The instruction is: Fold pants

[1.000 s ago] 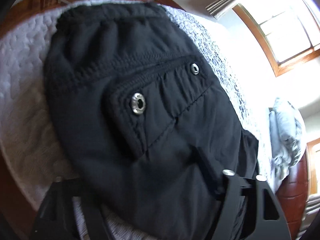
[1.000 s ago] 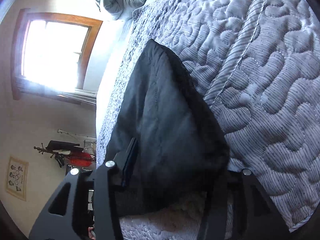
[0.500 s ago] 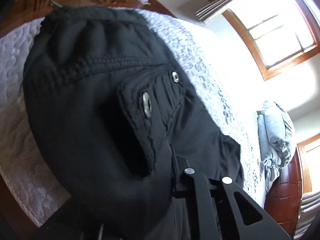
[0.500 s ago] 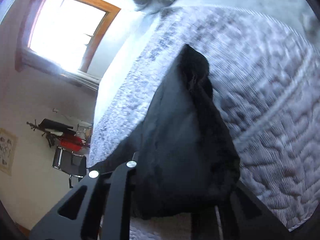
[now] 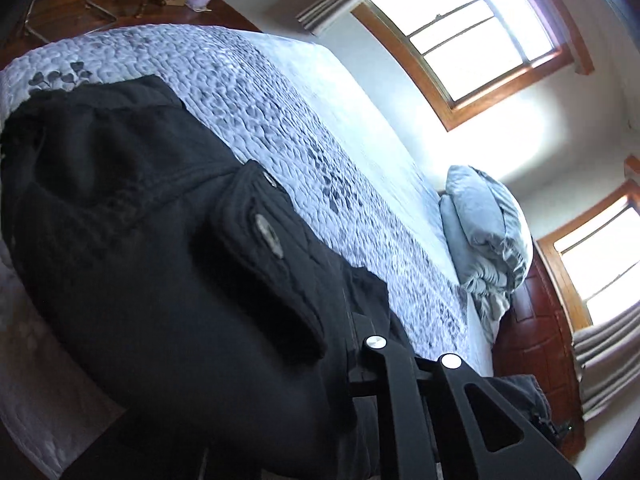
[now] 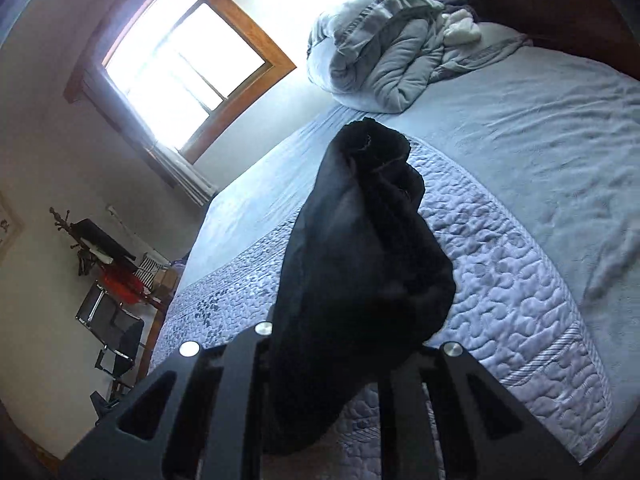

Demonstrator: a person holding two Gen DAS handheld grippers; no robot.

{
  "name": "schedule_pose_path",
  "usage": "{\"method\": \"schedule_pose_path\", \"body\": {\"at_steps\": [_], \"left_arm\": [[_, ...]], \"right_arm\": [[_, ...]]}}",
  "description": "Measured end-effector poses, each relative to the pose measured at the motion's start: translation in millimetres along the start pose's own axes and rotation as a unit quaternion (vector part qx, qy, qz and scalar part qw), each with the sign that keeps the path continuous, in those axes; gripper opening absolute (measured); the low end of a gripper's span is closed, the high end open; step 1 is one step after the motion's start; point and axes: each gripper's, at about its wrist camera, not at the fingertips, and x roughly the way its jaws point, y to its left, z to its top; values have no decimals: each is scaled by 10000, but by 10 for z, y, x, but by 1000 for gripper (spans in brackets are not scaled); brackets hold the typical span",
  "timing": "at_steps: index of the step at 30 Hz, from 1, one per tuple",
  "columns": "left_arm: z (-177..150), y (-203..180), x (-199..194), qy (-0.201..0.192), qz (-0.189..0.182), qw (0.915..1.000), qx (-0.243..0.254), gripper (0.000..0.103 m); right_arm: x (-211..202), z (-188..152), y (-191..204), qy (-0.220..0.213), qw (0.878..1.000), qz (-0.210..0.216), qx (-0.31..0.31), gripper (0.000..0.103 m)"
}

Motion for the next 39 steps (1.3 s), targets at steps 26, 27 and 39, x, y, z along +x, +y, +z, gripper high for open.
{"method": "schedule_pose_path", "body": {"at_steps": [26,27,39], "left_arm": [[-452,526,45,213,784,9964,225,41],[-454,507,22,214,838,9959,248,46],[-610,372,-472,-173,1141,9921,491,64]], "right_arm": [[361,-1128,-1620,822,9758,-1228,1610,48],[356,-1139,-1644,788,9751,-1157,1722,48],[325,-939,-902,298,9794,-1894,640,13]]}}
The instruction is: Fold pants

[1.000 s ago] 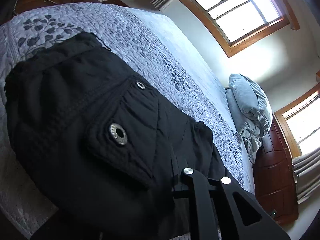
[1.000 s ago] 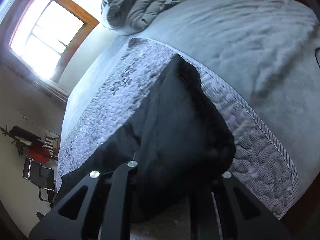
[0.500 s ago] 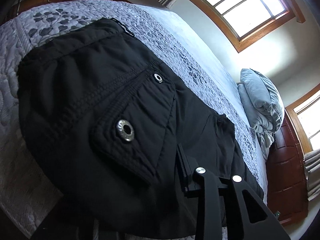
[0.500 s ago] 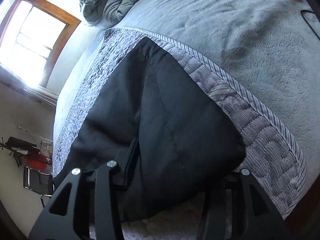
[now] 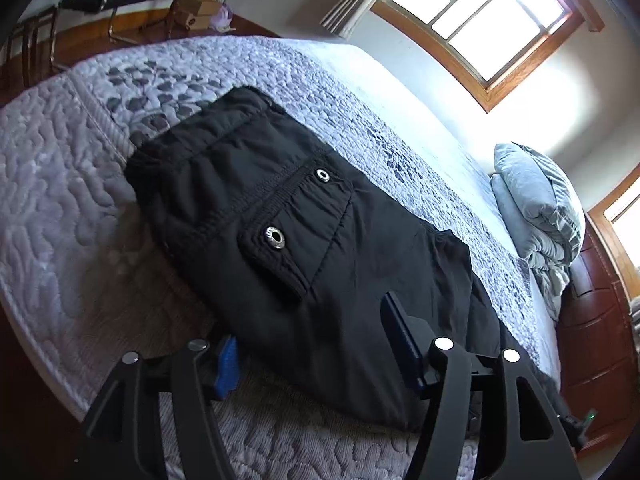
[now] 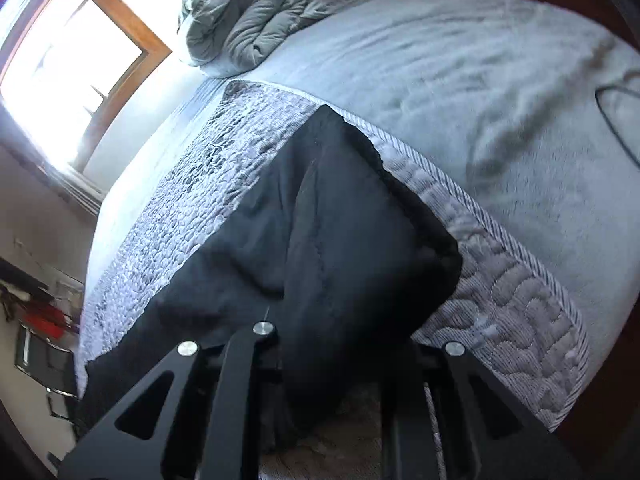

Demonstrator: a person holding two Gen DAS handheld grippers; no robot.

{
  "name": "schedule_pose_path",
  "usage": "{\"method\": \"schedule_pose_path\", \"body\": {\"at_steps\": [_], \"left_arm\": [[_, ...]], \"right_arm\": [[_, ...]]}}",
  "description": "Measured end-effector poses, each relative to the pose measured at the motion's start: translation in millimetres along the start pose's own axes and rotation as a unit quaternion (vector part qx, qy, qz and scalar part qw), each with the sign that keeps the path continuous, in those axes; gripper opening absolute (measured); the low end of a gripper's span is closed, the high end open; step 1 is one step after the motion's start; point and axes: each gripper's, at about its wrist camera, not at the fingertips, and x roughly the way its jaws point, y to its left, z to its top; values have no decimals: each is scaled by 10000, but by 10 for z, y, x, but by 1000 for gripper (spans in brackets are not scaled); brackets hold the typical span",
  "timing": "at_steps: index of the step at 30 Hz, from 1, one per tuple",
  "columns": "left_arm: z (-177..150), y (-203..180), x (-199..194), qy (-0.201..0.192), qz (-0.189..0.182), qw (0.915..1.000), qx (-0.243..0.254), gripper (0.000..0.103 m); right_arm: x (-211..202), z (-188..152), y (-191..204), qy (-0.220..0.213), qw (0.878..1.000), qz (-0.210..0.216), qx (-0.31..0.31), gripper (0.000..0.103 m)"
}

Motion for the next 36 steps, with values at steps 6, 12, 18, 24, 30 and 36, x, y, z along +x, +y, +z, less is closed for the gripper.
{"method": "schedule_pose_path", "body": {"at_steps": [6,12,18,24,30,36], "left_arm": [[-6,-119,-151,-87,-32,9998,167,68],[-20,-143,-180,-62,-103,9999,71,69],[-52,-135,-193,-65,-127,9999,47,69],[-71,-158,-189,-70,-106,9999,35,69],[-73,-210,-169,-54,-70,9999,53,72],[-100,-306,-197,-73,-53,9999,101,73]], "right_arm": [[-239,-20,716,-419,9953,-49,-869,13],[-274,-74,1070,-519,9910,-186,-1216,13],[-114,-52,673,-331,9955,-527,-713,16],[83,-232,119,271,9970,-699,-177,49],[46,-633,-91,711,9966,-30,412,52],[64,-885,101,868,9952,320,330,7]]}}
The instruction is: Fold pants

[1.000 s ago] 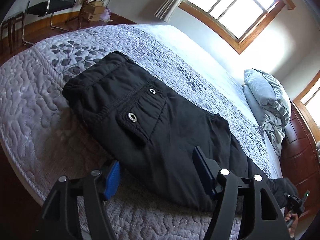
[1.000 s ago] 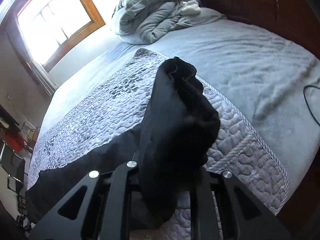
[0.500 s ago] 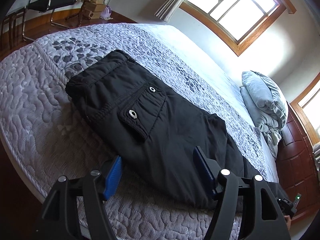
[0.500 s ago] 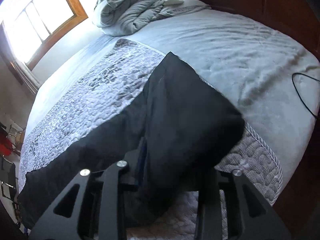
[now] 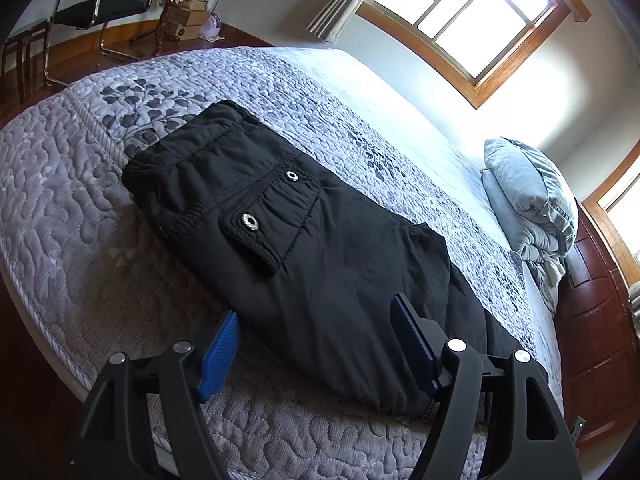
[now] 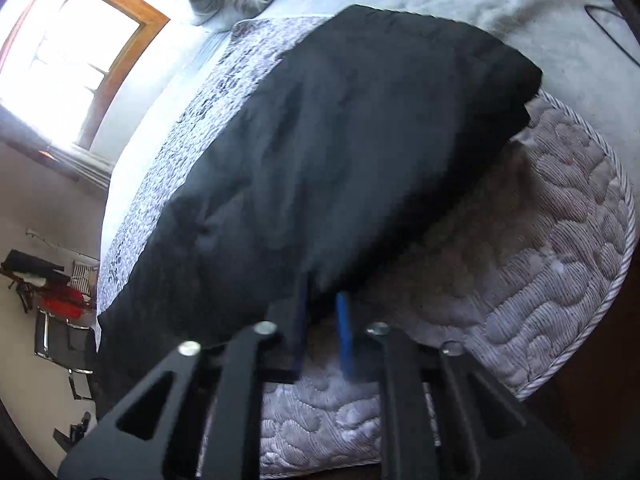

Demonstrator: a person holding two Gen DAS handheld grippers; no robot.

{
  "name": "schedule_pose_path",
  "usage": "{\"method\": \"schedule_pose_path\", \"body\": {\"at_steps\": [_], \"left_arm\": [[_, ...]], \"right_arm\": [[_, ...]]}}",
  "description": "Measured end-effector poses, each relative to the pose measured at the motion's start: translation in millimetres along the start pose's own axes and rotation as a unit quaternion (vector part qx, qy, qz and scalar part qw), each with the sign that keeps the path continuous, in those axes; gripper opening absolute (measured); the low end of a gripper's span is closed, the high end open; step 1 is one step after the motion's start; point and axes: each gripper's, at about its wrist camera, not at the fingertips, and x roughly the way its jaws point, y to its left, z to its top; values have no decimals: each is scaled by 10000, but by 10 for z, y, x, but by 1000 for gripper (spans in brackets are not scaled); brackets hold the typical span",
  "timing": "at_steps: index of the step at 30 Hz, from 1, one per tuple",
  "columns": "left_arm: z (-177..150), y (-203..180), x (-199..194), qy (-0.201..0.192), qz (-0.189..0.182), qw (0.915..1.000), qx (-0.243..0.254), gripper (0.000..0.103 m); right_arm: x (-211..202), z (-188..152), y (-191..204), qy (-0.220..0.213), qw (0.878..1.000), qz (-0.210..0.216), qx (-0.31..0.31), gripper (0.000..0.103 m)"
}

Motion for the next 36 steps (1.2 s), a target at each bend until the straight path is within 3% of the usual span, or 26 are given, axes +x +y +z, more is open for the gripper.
{"method": "schedule_pose_path", "body": {"at_steps": [7,10,12,14,16,19,24,31,36], "left_arm": [[-33,-130,-135,-140,-67,9998,91,73],[-69,-203,-126,-147,7,9996,260,76],[-86,-232,-116,-150,53,9994,308,76],[-93,-247,-121,-138,27,9995,300,76],[-99,-265,-143,-146,10,9994,319,76],[-120,-289,-193,-177,55,9991,376,76],[-172,-388,-270,-208,6,9982,566,77],[-222,-434,-166,56,-50,9989,462,79],[-293,-443,-58,252,-86,9987,436,80]], "right_arm": [[12,66,67,-46,9996,-254,-89,2],[61,80,57,-73,9999,-95,-120,3],[48,91,-4,-58,9999,108,-38,11],[-63,86,-100,-136,9997,175,107,33],[-231,107,-231,-365,9987,260,242,35],[-392,142,-501,-501,9946,582,704,54],[-377,247,-825,-611,9872,926,1150,58],[-89,416,-1028,-717,9745,1356,1640,59],[76,614,-1055,-645,9734,1317,1759,48]]}}
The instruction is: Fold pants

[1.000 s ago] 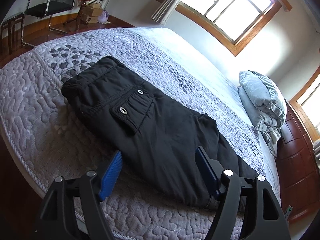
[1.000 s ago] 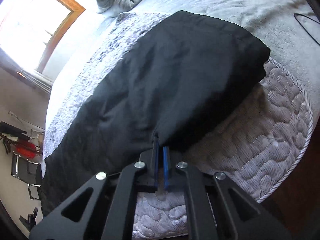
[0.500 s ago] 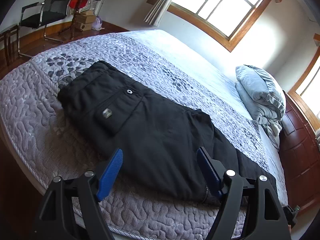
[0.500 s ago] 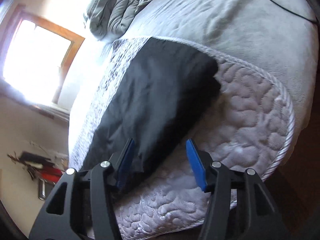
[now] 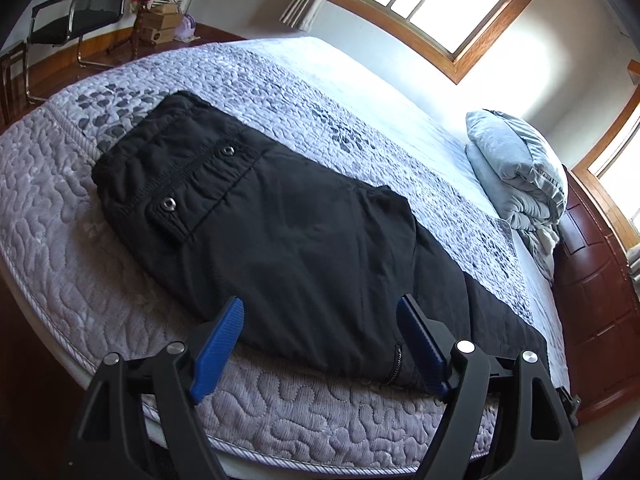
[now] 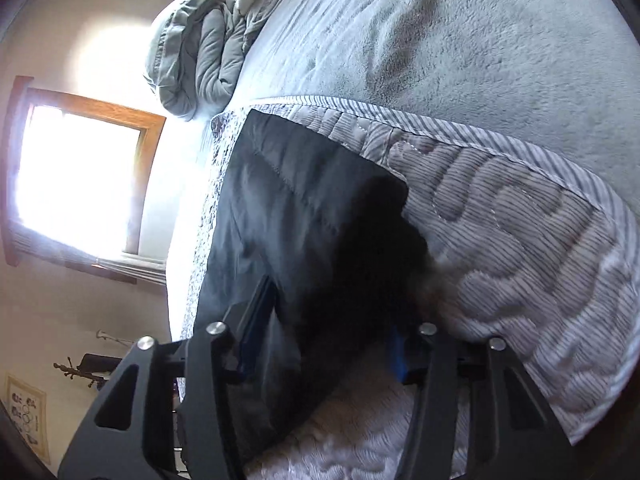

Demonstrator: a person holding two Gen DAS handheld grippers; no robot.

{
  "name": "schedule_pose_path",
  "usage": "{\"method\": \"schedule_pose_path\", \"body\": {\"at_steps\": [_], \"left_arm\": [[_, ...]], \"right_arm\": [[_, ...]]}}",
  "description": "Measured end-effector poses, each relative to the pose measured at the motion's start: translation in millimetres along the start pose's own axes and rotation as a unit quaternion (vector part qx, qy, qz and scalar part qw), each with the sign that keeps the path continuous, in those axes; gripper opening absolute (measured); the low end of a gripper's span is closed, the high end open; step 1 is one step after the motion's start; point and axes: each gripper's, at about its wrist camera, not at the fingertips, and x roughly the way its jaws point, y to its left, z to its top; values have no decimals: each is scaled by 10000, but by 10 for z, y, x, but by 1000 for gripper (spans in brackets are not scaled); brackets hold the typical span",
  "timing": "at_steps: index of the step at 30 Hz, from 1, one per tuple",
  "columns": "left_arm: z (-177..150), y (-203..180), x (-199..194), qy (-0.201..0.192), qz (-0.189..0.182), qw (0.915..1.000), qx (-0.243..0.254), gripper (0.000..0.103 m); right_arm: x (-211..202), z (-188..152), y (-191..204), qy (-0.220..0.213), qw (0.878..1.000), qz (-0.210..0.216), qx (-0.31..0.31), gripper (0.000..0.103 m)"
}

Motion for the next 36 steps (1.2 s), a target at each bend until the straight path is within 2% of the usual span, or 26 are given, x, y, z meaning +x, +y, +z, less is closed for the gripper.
{"method": "schedule_pose_path", "body": {"at_steps": [1,2,3,5,9,12,13,15,17,20,22,24,26,31,34,36], "left_arm": [[-7,2,10,15,-2,10000,1,80],[-16,2,22,31,4,10000,5,80],[-24,8,38,53,12,10000,6,81],[-35,22,61,97,30,9999,-14,82],[-51,72,84,140,93,9998,-54,83],[-57,117,82,171,117,9998,-84,86],[-55,131,74,166,113,9997,-98,87],[-59,164,53,152,98,9998,-129,87],[-58,198,37,148,85,9997,-160,87],[-63,249,11,152,51,9996,-234,87],[-67,273,-5,148,26,9995,-261,87],[-69,295,-20,151,9,9995,-280,88],[-71,312,-40,135,-10,9995,-301,88],[-75,381,-98,103,-33,9993,-367,88],[-81,438,-123,93,-31,9990,-446,89],[-82,476,-139,78,-30,9988,-488,89]], "right_arm": [[13,29,3,21,10000,61,67,39],[31,46,22,33,9998,161,102,21],[30,62,43,59,9994,324,138,17],[-30,60,160,-68,9996,288,1,13],[-194,-67,620,-450,9960,78,-767,12],[-302,-275,1159,-678,9847,-10,-1603,12],[-323,-364,1343,-731,9783,-115,-1937,12],[-328,-625,1776,-838,9564,-368,-2772,12],[-277,-865,2079,-784,9368,-447,-3379,12],[-128,-1267,2463,-580,9102,-489,-4071,12],[-62,-1547,2589,-480,8944,-548,-4413,12],[67,-1834,2736,-352,8731,-613,-4824,12],[178,-2088,2799,-199,8559,-666,-5125,12],[558,-2587,2795,300,8246,-838,-5587,12],[754,-2866,2690,529,8050,-1109,-5804,13],[882,-3029,2627,577,7857,-1361,-6006,13]]}}
